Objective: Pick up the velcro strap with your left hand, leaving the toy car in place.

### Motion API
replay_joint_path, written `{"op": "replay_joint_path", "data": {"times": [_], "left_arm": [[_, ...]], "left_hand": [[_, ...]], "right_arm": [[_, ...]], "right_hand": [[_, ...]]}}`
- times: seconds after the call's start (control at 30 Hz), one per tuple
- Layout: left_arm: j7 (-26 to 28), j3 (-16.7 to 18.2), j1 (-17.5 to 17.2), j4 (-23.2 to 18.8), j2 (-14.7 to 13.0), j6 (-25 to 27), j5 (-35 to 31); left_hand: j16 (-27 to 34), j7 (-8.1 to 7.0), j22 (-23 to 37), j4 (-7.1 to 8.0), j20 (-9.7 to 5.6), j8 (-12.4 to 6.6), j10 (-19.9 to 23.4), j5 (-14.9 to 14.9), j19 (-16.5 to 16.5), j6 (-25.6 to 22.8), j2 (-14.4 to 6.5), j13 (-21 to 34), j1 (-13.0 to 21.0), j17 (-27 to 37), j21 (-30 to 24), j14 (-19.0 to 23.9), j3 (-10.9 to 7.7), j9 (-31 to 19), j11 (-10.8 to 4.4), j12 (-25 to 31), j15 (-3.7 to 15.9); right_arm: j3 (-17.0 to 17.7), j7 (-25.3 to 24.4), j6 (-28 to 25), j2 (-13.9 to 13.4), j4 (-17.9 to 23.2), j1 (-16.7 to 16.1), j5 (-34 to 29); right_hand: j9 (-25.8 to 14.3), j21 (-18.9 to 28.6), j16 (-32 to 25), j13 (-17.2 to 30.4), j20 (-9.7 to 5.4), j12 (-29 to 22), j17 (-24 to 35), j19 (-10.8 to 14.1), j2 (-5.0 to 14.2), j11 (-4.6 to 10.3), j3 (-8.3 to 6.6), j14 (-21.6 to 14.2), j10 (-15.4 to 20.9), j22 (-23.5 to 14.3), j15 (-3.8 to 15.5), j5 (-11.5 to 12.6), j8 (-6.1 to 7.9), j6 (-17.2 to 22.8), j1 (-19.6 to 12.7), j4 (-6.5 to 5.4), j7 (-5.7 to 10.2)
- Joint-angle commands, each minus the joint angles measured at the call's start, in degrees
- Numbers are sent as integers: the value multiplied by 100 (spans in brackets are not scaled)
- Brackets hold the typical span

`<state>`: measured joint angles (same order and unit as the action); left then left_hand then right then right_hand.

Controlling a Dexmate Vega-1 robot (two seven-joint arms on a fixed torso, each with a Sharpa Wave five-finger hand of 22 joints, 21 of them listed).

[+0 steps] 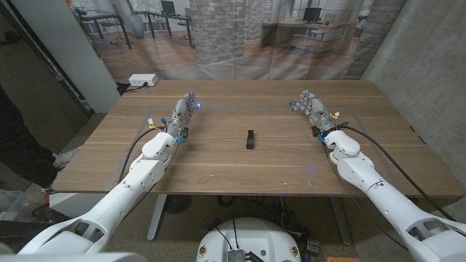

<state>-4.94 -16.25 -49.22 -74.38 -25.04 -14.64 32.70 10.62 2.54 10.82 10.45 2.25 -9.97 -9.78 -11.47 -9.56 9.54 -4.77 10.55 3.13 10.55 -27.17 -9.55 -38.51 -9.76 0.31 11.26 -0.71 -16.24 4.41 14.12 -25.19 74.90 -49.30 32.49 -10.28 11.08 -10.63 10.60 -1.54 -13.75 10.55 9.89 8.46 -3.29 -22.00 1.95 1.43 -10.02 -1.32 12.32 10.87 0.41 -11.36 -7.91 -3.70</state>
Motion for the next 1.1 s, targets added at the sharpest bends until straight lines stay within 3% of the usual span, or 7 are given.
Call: {"op": "replay_joint_path", "data": {"times": [0.03, 0.27, 0.53, 1.1], "left_arm": [[-864, 1530, -214, -86, 1239, 545, -1398], [-1311, 2156, -196, -107, 1807, 718, -2035], [-1656, 2598, -71, -28, 2208, 608, -2565], [-1926, 2887, 160, -12, 2364, 269, -3569]], "left_hand": [[29, 6, 30, 2, 0, -36, -268, -41, -400, 141, -594, 20, 5, 9, -22, -799, -54, -18, -5, 46, -12], [32, 0, 30, 1, 0, -36, -264, -40, -396, 144, -596, 20, 2, 8, -21, -794, -58, -19, 2, 48, -5], [27, -11, 28, -36, -2, -37, -249, -41, -397, 145, -585, 20, 24, -9, -16, -784, -71, -19, -18, 54, -6], [32, -72, 21, -185, 12, -71, -117, -34, -320, 49, -506, 19, 137, -61, -27, -656, -87, -21, -54, 97, -19]], "right_arm": [[1631, 933, -599, 1338, 112, -219, -1522], [2354, 1461, -782, 2024, 136, -191, -2296], [2904, 1862, -837, 2547, 145, -117, -2889], [3498, 2288, -775, 3069, -17, 97, -3474]], "right_hand": [[-30, 40, -39, 28, -5, 4, 25, 47, 130, -61, -43, 53, 4, -13, -5, 32, 42, 29, -55, 14, -53], [-30, 41, -40, 29, -7, 18, 22, 46, 129, -59, -60, 50, 4, -13, -7, 25, 39, 29, -65, 24, -57], [-31, 44, -38, 30, -2, 31, 19, 50, 124, -60, -77, 54, 17, -13, -13, 15, 36, 28, -76, 39, -58], [-32, 46, -45, 32, -1, 59, 24, 50, 115, -57, -92, 54, 26, -13, -14, -5, 31, 26, -75, 49, -65]]}}
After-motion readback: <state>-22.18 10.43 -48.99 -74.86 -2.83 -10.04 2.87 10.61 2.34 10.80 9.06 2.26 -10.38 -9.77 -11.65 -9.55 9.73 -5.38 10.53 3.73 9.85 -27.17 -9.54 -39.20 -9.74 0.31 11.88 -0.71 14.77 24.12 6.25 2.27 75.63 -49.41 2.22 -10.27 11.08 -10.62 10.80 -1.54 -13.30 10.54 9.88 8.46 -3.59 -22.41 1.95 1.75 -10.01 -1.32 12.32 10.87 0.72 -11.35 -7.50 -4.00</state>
